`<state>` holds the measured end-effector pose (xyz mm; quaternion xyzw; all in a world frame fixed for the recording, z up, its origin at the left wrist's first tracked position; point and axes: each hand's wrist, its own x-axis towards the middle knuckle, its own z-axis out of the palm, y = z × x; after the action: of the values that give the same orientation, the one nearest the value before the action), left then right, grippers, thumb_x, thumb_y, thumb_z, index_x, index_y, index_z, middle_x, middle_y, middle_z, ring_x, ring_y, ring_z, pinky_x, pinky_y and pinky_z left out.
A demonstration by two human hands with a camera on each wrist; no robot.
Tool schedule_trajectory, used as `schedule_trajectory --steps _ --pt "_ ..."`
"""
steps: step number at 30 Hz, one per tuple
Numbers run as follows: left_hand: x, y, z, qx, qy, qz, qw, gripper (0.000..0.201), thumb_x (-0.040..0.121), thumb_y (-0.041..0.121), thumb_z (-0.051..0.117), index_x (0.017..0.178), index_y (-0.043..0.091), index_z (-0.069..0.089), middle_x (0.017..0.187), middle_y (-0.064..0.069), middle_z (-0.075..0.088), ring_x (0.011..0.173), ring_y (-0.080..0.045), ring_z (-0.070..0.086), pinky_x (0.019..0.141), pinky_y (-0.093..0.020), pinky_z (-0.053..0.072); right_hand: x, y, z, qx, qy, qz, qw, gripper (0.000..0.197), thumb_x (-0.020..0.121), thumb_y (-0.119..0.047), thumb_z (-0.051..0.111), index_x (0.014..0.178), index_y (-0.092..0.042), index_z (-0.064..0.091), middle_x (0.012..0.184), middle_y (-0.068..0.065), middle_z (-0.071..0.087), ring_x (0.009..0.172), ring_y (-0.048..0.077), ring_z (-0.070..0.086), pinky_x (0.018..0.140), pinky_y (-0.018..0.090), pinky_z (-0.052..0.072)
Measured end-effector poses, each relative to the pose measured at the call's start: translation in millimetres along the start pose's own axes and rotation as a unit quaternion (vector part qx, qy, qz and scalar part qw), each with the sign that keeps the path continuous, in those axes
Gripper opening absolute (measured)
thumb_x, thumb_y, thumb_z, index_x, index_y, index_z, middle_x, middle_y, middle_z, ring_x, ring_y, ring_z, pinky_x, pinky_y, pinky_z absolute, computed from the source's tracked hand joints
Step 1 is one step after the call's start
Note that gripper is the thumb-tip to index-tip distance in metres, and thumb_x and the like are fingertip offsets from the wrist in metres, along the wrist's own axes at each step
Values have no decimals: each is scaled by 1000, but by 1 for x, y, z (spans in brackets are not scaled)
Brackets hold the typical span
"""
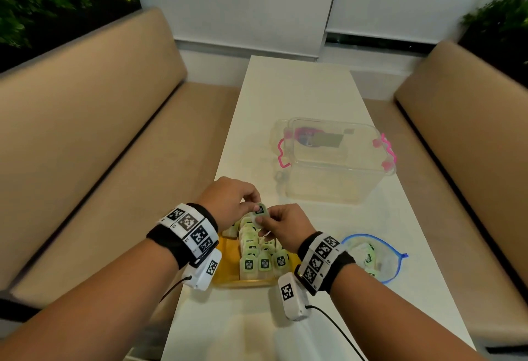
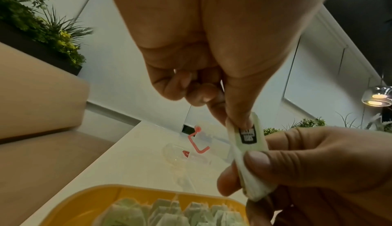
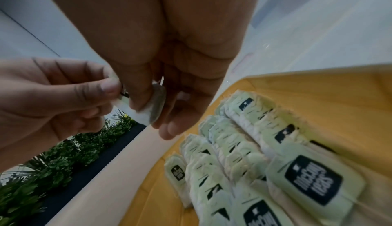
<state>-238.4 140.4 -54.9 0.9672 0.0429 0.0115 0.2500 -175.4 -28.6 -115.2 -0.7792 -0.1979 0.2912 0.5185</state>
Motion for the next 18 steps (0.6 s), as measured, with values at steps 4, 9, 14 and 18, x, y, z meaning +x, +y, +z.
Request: schedule_trajectory --steps 4,9,14,18 --pt "-2 -6 -3 9 -5 -31 999 4 88 31 69 92 29 70 89 14 67 76 -1 54 71 -22 41 1 4 -9 -89 27 -16 996 21 88 -35 69 101 -18 71 88 -5 72 65 11 66 64 29 56" --pt "-6 -26 -7 83 -55 -73 992 4 88 27 68 88 30 68 88 14 65 83 -7 60 70 -22 45 -1 15 -32 -201 145 8 969 25 88 -32 68 110 -23 63 98 -3 63 78 12 58 71 22 44" --pt "-7 -31 7 159 -174 -99 967 8 86 21 69 92 26 72 79 15 60 77 -9 57 68 -22 43 -4 32 -39 -282 88 106 950 50 87 -28 63 133 -20 45 111 4 58 98 22 61 88 36 52" --pt "0 -28 19 190 -200 -112 955 11 85 17 70 93 23 74 94 6 69 85 -14 63 71 -23 47 -7 36 -36 -236 73 118 962 37 91 -24 56 128 -20 48 83 -7 58 81 20 65 77 41 59"
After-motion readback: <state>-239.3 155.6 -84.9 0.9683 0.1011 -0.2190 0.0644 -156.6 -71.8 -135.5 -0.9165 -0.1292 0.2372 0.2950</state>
